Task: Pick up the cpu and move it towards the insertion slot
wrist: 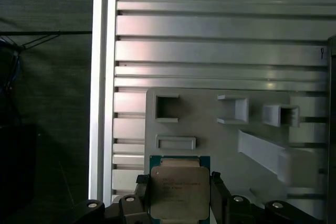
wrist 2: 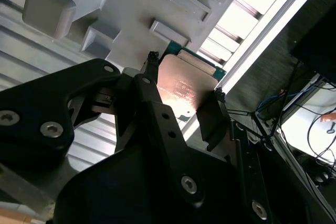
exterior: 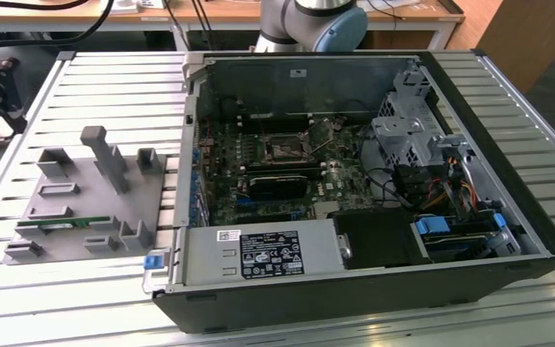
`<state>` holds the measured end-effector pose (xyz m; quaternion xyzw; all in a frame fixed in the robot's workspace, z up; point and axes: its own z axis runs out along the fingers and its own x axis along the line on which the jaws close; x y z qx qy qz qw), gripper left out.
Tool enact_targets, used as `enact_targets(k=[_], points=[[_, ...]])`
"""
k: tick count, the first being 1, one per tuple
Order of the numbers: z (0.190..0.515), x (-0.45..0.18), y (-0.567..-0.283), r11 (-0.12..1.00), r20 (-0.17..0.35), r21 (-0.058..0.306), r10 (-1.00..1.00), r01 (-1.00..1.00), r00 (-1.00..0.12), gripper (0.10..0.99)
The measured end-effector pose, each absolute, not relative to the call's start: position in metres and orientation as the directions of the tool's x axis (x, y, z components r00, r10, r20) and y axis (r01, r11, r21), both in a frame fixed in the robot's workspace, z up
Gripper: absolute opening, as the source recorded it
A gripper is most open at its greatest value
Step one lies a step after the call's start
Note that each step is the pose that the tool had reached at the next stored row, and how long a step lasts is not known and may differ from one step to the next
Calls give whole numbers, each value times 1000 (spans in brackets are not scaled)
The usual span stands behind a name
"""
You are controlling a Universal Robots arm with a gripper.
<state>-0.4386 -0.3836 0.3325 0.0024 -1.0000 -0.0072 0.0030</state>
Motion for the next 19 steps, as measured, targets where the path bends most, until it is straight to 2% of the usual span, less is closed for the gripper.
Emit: enact_targets(k=[19], points=[[366, -439, -381, 1000, 6, 12, -5, -5, -1000, 541]])
